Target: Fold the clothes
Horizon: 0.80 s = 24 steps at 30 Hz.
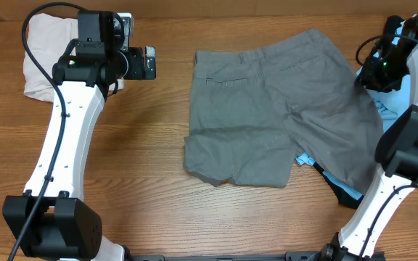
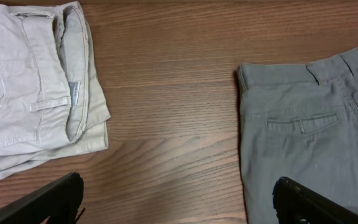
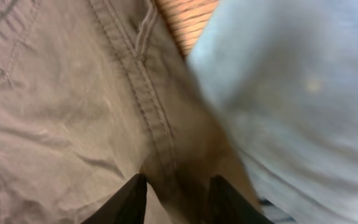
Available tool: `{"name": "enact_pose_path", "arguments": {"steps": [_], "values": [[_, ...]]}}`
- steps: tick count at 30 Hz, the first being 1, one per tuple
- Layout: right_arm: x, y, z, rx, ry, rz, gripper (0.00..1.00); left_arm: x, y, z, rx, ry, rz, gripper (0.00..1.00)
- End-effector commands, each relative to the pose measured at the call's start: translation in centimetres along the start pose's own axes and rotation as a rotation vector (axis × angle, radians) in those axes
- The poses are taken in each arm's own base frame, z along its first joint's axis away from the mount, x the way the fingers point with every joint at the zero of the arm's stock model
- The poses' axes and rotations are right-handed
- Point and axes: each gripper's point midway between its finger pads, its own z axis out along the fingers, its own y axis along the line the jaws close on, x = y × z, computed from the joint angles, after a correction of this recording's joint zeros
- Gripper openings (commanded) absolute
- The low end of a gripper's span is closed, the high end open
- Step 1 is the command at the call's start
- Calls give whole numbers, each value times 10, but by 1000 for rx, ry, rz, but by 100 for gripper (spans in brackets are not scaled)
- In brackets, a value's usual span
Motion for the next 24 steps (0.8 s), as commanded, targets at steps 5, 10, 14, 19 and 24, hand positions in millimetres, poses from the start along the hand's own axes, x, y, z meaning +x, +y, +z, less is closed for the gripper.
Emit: {"name": "enact_pose_path", "arguments": {"steps": [5, 10, 14, 19, 24], "values": [[-3, 78, 21, -99, 5, -140, 7, -14, -2, -11, 3, -47, -10, 100], [1, 168, 16, -176, -9, -245, 6, -15, 0, -12, -6, -52, -11, 100], [9, 243, 10, -216, -49, -329, 6, -15, 9, -12, -32, -53, -20, 100], [41, 308, 15, -250, -26, -424, 6, -16, 16, -13, -41, -54, -30, 100], [74, 349, 18, -285, 20, -487, 18, -16, 18, -13, -45, -55, -34, 100]]}}
